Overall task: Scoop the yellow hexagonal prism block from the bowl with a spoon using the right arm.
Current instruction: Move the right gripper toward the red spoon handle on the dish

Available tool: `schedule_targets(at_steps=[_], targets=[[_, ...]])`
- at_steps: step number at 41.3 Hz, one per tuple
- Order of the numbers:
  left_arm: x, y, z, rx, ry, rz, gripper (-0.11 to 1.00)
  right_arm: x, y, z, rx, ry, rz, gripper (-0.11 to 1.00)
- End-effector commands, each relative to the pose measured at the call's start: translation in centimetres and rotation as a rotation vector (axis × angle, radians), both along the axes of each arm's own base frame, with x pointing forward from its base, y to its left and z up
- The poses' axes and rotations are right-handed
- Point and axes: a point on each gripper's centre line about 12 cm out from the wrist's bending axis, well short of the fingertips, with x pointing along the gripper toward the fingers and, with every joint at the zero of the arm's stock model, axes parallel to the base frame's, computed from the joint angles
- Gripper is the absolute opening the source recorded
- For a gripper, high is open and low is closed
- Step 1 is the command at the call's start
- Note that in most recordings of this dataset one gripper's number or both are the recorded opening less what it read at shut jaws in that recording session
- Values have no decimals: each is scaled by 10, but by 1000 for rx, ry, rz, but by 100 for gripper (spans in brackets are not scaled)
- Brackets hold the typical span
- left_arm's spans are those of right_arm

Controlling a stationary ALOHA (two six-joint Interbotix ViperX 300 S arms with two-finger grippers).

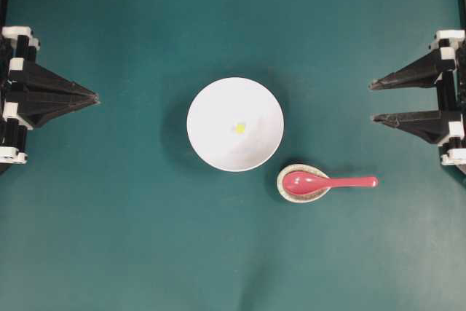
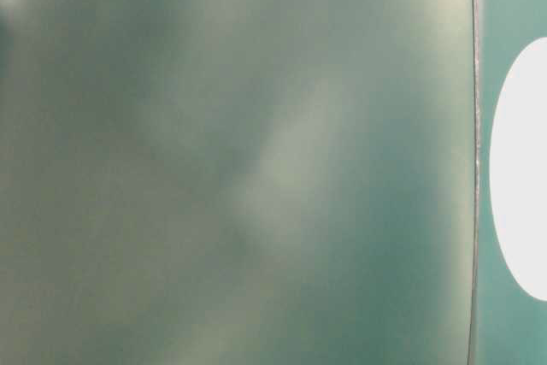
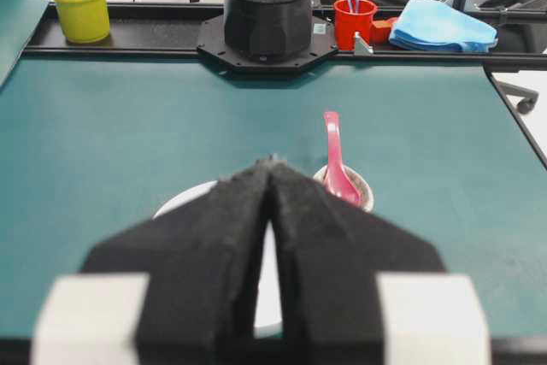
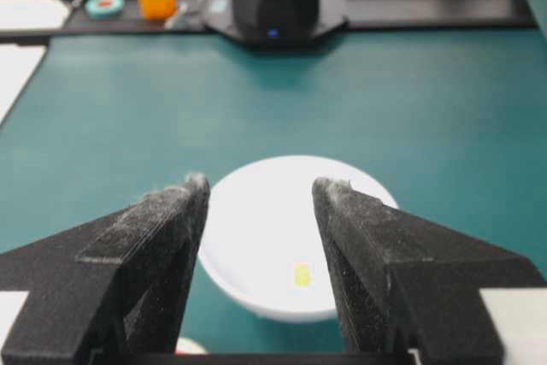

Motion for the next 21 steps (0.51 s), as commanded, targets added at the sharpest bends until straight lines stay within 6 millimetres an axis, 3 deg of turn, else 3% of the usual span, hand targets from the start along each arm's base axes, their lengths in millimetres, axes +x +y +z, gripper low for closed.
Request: schedule_targets(at_steps=[1, 21], targets=[[2, 0, 12, 6, -34, -2, 1, 5, 0, 1, 16, 6, -4, 57], [-2, 0, 17, 21, -57, -1, 1, 28, 18, -64, 53, 107, 49, 57]])
